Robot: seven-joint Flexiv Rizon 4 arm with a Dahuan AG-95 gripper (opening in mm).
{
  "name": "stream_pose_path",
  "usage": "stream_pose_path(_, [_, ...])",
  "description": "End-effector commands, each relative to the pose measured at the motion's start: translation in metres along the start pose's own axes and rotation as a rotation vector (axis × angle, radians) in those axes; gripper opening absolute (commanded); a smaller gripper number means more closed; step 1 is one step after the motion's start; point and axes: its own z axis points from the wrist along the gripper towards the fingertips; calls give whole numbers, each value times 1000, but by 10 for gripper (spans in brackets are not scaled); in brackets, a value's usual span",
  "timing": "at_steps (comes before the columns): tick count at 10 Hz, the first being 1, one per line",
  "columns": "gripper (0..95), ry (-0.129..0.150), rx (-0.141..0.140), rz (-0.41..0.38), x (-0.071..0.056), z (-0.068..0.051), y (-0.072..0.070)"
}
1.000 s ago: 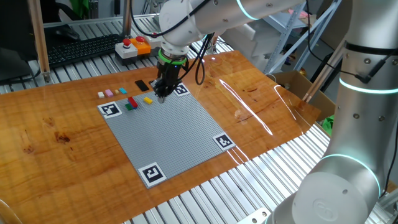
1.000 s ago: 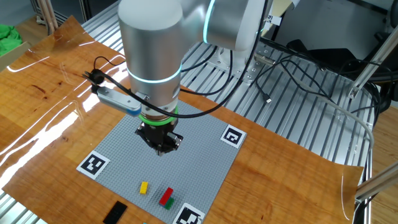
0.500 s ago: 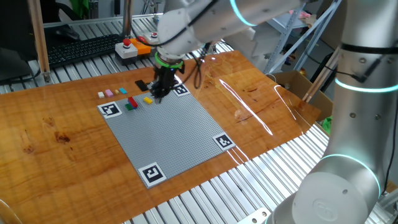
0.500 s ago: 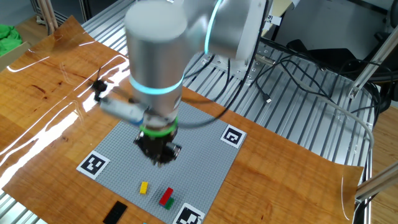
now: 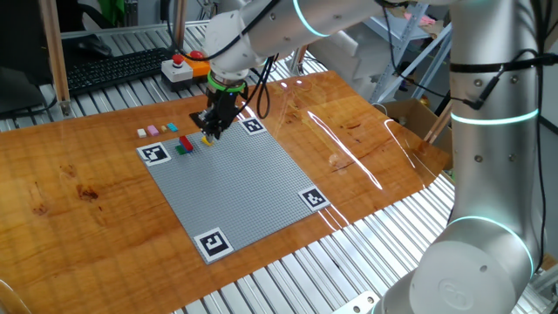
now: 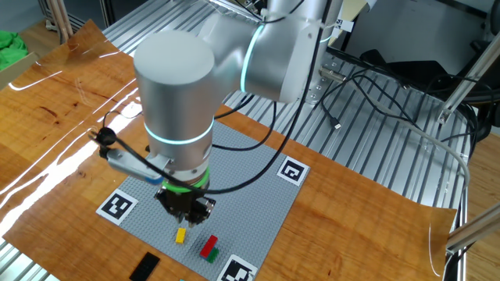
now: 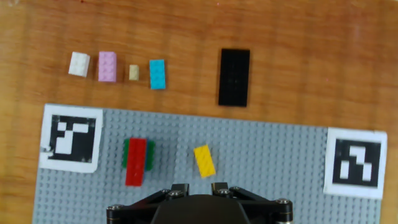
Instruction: Stack small Lego blocks one on top of the other
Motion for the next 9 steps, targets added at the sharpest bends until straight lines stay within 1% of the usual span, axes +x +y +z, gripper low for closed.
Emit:
stream_pose_path(1, [190, -12, -1, -10, -5, 6, -1])
stream_pose_path(4, [190, -15, -2, -30, -16, 13, -4])
stream_pose_path(8, [190, -19, -2, -35, -18, 19, -5])
stream_pose_path(9, [190, -19, -3, -35, -18, 19, -4])
